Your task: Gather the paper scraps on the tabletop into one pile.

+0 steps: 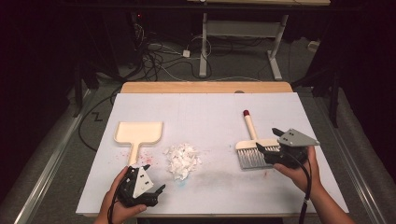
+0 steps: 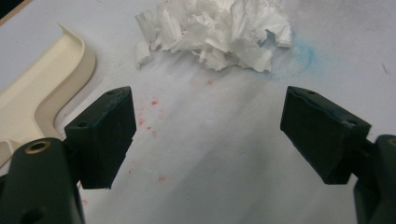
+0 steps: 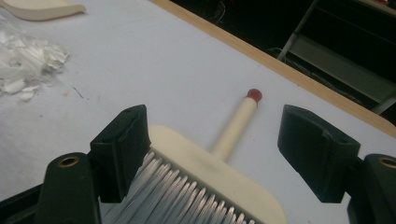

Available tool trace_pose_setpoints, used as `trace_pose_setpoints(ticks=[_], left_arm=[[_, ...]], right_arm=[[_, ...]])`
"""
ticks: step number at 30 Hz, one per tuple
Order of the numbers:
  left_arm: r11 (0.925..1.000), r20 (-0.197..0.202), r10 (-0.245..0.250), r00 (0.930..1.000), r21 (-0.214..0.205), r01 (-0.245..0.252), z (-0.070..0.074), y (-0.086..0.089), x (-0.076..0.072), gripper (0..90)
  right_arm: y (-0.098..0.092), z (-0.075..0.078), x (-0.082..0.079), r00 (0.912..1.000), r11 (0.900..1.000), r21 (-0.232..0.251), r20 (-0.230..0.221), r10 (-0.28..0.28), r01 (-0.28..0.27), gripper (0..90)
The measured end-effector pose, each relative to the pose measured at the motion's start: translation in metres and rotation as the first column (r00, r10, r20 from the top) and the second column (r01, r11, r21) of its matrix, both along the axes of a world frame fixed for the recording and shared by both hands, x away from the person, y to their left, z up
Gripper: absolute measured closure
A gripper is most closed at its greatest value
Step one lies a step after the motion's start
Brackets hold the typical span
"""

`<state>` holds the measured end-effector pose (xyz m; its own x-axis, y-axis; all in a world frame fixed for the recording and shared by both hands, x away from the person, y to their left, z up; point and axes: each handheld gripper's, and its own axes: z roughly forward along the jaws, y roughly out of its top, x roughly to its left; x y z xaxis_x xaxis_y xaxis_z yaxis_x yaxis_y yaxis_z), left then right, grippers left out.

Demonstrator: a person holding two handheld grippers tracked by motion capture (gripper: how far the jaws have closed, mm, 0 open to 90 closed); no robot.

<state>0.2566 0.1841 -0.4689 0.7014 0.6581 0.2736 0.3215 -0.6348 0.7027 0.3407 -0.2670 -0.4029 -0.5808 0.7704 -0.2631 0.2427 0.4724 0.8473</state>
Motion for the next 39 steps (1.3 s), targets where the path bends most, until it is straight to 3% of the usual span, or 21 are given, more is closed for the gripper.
trace_pose_setpoints(ticks=[5, 8, 12, 16, 21, 31, 39], left_arm=[[0.9998, 0.002, 0.015, 0.9999, -0.008, -0.015, 0.000, 0.002, 0.000, 17.3], [0.9997, 0.006, 0.024, 0.9997, -0.005, -0.024, 0.001, 0.003, 0.000, 17.3], [0.9994, 0.010, 0.033, 0.9994, -0.008, -0.033, 0.000, 0.003, 0.000, 17.3], [0.9995, 0.014, 0.030, 0.9995, 0.008, -0.030, 0.000, 0.001, 0.000, 17.3], [0.9996, 0.021, 0.026, 0.9994, 0.002, -0.026, 0.000, 0.002, -0.003, 16.9], [0.9996, 0.028, 0.027, 0.9992, 0.004, -0.027, 0.002, 0.003, -0.005, 16.9], [0.9996, 0.028, 0.024, 0.9993, 0.012, -0.025, 0.002, 0.001, -0.006, 16.9]], right_arm=[[-0.010, -0.006, -0.026, 0.9960, 0.9999, 0.016, 0.090, -0.004, 0.002, 23.0], [-0.017, -0.014, -0.038, 0.9947, 0.9988, 0.049, 0.103, -0.001, -0.004, 22.5], [-0.022, -0.026, -0.049, 0.9960, 0.9984, 0.057, 0.089, -0.001, -0.004, 22.4], [-0.021, -0.030, -0.052, 0.9950, 0.9998, 0.020, 0.100, 0.004, -0.006, 21.5], [-0.019, -0.026, -0.054, 0.9923, 0.9992, 0.041, 0.123, -0.001, -0.004, 20.9], [-0.016, -0.023, -0.058, 0.9868, 1.0000, 0.000, 0.162, -0.003, 0.003, 19.4], [-0.018, -0.023, -0.058, 0.9876, 1.0000, 0.008, 0.157, 0.000, -0.001, 19.5]])
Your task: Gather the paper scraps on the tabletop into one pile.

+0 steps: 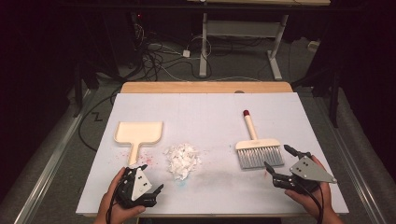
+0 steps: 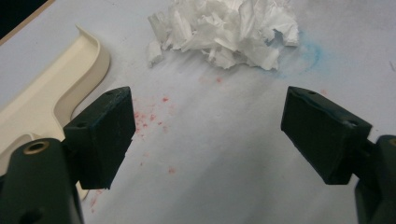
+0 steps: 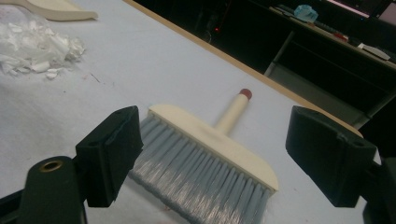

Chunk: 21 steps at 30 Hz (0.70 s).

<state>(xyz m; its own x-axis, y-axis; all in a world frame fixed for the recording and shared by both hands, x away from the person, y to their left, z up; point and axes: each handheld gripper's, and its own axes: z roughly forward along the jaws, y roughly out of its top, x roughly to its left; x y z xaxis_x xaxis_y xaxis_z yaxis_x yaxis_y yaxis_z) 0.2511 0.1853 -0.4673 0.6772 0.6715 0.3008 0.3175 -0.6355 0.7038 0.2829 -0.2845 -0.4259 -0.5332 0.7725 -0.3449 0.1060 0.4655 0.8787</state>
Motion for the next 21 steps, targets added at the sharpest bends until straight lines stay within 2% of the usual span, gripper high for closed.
trace_pose_setpoints(ticks=[12, 21], left_arm=[[1.0000, -0.005, -0.005, 1.0000, 0.008, 0.005, -0.0007, -0.0004, 0.0006, 16.9], [1.0000, -0.006, -0.001, 1.0000, 0.007, 0.001, -0.0003, -0.0009, 0.0025, 16.9]], right_arm=[[0.0024, -0.0015, 0.0007, 1.0000, 0.9999, -0.015, -0.006, 0.003, -0.003, 19.5], [0.0005, -0.0005, 0.0006, 1.0000, 1.0000, -0.002, -0.004, 0.005, -0.005, 19.4]])
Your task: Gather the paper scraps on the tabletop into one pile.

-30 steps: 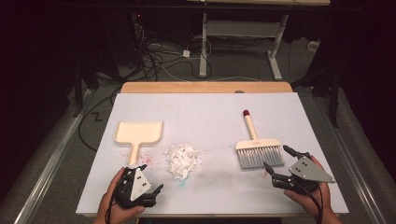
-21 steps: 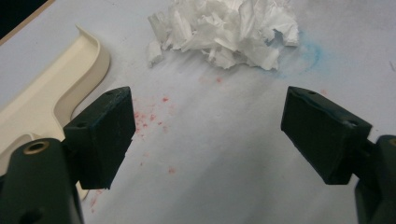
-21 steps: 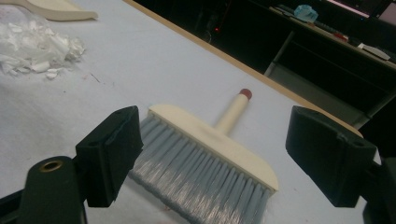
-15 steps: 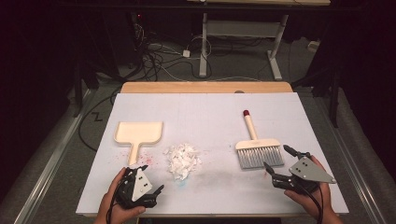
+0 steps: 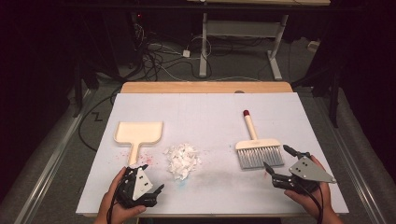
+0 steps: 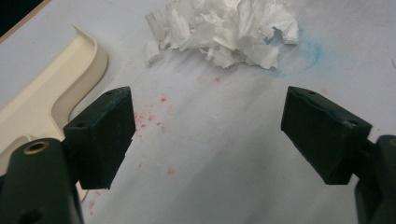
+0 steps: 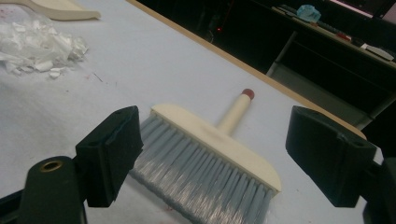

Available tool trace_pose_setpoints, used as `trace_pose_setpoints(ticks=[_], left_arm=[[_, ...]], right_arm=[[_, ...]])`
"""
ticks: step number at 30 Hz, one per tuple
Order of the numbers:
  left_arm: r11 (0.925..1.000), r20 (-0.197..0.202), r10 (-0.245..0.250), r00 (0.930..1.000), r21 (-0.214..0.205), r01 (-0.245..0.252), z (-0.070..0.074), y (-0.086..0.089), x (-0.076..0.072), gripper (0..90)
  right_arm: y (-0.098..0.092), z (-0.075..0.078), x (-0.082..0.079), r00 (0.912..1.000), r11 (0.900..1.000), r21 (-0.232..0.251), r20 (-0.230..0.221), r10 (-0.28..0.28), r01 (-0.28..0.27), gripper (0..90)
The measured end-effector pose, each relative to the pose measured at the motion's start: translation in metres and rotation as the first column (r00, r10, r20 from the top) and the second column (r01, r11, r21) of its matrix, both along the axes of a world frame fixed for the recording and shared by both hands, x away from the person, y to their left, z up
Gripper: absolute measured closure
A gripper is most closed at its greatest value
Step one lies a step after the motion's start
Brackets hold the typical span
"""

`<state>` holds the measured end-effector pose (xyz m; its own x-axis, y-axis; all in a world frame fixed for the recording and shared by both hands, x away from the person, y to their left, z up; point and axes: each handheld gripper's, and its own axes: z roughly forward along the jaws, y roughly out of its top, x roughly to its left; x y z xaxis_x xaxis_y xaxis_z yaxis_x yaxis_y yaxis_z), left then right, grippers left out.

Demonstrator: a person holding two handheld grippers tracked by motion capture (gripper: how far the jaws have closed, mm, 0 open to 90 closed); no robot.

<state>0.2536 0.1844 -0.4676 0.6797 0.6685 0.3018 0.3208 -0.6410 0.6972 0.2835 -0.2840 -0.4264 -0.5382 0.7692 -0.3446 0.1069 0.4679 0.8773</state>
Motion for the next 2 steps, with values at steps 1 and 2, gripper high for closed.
trace_pose_setpoints(ticks=[1, 2], left_arm=[[1.0000, 0.000, 0.003, 1.0000, 0.000, -0.003, 0.0001, 0.0003, 0.0002, 16.9], [1.0000, -0.001, 0.006, 1.0000, 0.001, -0.006, 0.0002, 0.0006, 0.0004, 16.9]], right_arm=[[-0.0004, 0.0003, 0.0002, 1.0000, 1.0000, 0.002, 0.001, -0.001, 0.001, 19.4], [-0.0008, 0.0006, 0.0010, 1.0000, 1.0000, 0.006, 0.000, -0.001, 0.001, 19.4]])
